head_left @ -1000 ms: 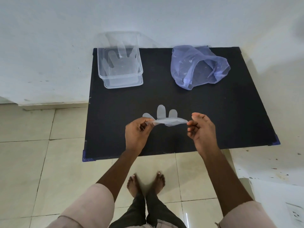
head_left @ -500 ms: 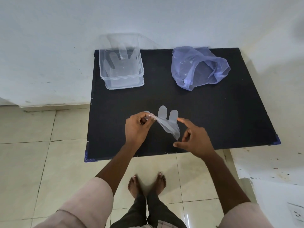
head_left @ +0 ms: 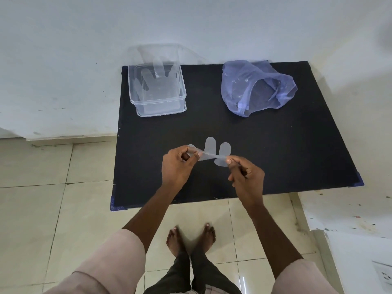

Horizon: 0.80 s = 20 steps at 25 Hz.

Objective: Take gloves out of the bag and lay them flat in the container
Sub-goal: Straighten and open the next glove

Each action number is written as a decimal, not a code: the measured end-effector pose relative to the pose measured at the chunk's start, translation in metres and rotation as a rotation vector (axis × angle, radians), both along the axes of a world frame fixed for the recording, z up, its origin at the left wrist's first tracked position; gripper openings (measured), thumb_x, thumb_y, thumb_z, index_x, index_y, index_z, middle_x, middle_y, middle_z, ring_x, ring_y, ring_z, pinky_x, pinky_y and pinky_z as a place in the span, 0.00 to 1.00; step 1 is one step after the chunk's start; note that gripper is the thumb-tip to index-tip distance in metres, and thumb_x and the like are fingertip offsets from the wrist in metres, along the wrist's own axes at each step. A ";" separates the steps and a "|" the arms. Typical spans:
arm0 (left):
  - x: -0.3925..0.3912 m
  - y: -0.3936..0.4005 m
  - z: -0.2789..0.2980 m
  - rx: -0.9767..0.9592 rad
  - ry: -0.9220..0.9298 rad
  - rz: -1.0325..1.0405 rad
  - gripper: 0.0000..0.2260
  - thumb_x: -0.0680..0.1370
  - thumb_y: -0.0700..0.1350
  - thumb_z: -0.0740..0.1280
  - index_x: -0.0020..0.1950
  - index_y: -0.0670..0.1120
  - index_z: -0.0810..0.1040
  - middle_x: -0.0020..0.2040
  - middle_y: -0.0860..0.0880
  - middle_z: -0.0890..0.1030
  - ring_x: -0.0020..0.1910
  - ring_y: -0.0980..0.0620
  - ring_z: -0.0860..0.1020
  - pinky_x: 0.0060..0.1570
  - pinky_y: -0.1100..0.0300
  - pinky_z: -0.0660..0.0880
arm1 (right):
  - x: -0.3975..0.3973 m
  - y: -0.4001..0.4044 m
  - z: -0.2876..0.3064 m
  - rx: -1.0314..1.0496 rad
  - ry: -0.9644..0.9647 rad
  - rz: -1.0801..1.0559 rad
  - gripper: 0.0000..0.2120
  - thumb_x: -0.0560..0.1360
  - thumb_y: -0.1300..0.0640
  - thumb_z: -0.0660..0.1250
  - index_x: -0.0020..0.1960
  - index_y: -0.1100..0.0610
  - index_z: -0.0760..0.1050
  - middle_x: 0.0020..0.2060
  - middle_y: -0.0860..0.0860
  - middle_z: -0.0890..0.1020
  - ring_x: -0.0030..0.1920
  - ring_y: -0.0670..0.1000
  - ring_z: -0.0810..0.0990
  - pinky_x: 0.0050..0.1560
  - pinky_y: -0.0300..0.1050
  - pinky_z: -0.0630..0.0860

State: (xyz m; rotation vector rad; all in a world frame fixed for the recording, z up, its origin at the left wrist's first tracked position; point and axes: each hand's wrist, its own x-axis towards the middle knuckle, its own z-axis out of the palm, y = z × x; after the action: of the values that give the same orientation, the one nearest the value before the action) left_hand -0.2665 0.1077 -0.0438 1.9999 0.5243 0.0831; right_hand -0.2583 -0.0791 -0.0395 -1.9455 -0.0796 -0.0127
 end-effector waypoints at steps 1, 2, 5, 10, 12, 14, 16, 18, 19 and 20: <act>0.000 0.001 0.001 0.003 -0.006 -0.002 0.09 0.74 0.47 0.73 0.53 0.48 0.84 0.45 0.49 0.84 0.37 0.55 0.78 0.44 0.59 0.80 | 0.003 0.000 0.002 -0.005 0.019 -0.018 0.05 0.76 0.53 0.67 0.49 0.45 0.80 0.32 0.46 0.80 0.30 0.45 0.77 0.31 0.33 0.77; 0.000 0.001 0.002 0.013 -0.021 0.001 0.10 0.74 0.47 0.73 0.55 0.49 0.83 0.47 0.49 0.82 0.39 0.55 0.77 0.45 0.60 0.79 | 0.007 0.000 0.003 -0.052 0.023 -0.042 0.05 0.76 0.55 0.68 0.50 0.50 0.82 0.34 0.47 0.80 0.32 0.45 0.78 0.35 0.32 0.76; 0.000 0.001 0.006 0.035 -0.060 0.034 0.10 0.73 0.49 0.74 0.53 0.51 0.84 0.49 0.49 0.76 0.43 0.53 0.75 0.44 0.65 0.76 | 0.016 0.001 0.006 -0.231 -0.018 -0.110 0.08 0.75 0.56 0.70 0.50 0.61 0.82 0.42 0.52 0.76 0.39 0.46 0.76 0.39 0.27 0.73; 0.002 -0.001 0.014 -0.074 -0.120 0.011 0.06 0.72 0.46 0.75 0.48 0.47 0.83 0.54 0.51 0.74 0.51 0.53 0.75 0.44 0.64 0.78 | 0.019 0.003 0.013 -0.165 -0.060 -0.101 0.08 0.73 0.60 0.73 0.50 0.62 0.81 0.54 0.58 0.76 0.51 0.50 0.78 0.48 0.30 0.76; 0.003 0.002 0.017 -0.217 -0.128 -0.030 0.07 0.73 0.45 0.74 0.50 0.45 0.84 0.56 0.49 0.78 0.52 0.49 0.79 0.41 0.55 0.82 | 0.020 0.002 0.015 -0.197 -0.109 -0.060 0.08 0.73 0.61 0.72 0.50 0.63 0.82 0.56 0.60 0.79 0.53 0.54 0.80 0.51 0.42 0.79; 0.004 0.007 0.021 -0.404 -0.133 -0.078 0.08 0.75 0.43 0.72 0.51 0.42 0.84 0.53 0.45 0.82 0.51 0.44 0.82 0.40 0.52 0.83 | 0.023 -0.001 0.018 -0.129 -0.096 -0.045 0.07 0.74 0.62 0.71 0.51 0.62 0.82 0.55 0.58 0.81 0.52 0.54 0.82 0.48 0.51 0.82; 0.006 0.009 0.026 -0.530 -0.131 -0.108 0.07 0.76 0.42 0.70 0.51 0.41 0.83 0.50 0.45 0.84 0.49 0.47 0.84 0.40 0.58 0.82 | 0.025 -0.002 0.022 -0.020 -0.014 -0.031 0.07 0.75 0.62 0.70 0.52 0.61 0.81 0.53 0.55 0.83 0.49 0.53 0.83 0.45 0.53 0.84; 0.008 0.008 0.030 -0.577 -0.128 -0.131 0.03 0.77 0.41 0.69 0.48 0.42 0.82 0.47 0.49 0.85 0.47 0.52 0.84 0.39 0.64 0.80 | 0.026 -0.002 0.025 0.124 0.098 -0.015 0.06 0.76 0.62 0.68 0.52 0.60 0.81 0.52 0.55 0.84 0.49 0.54 0.84 0.43 0.50 0.84; 0.009 0.008 0.031 -0.590 -0.131 -0.139 0.03 0.77 0.40 0.68 0.47 0.43 0.81 0.47 0.50 0.86 0.47 0.53 0.84 0.40 0.65 0.79 | 0.027 -0.002 0.028 0.187 0.142 -0.011 0.05 0.77 0.62 0.68 0.51 0.59 0.81 0.52 0.54 0.84 0.50 0.54 0.84 0.42 0.48 0.84; 0.010 0.007 0.032 -0.599 -0.137 -0.141 0.03 0.78 0.39 0.68 0.45 0.43 0.81 0.47 0.51 0.86 0.48 0.52 0.84 0.41 0.64 0.80 | 0.028 -0.002 0.031 0.236 0.168 -0.008 0.05 0.77 0.62 0.67 0.49 0.57 0.82 0.52 0.53 0.84 0.51 0.54 0.84 0.42 0.45 0.84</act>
State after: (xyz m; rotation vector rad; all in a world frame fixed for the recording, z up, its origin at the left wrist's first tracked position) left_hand -0.2561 0.1144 -0.0114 1.4264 0.2734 -0.0235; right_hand -0.2302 -0.0811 -0.0088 -1.7039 0.0395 0.1308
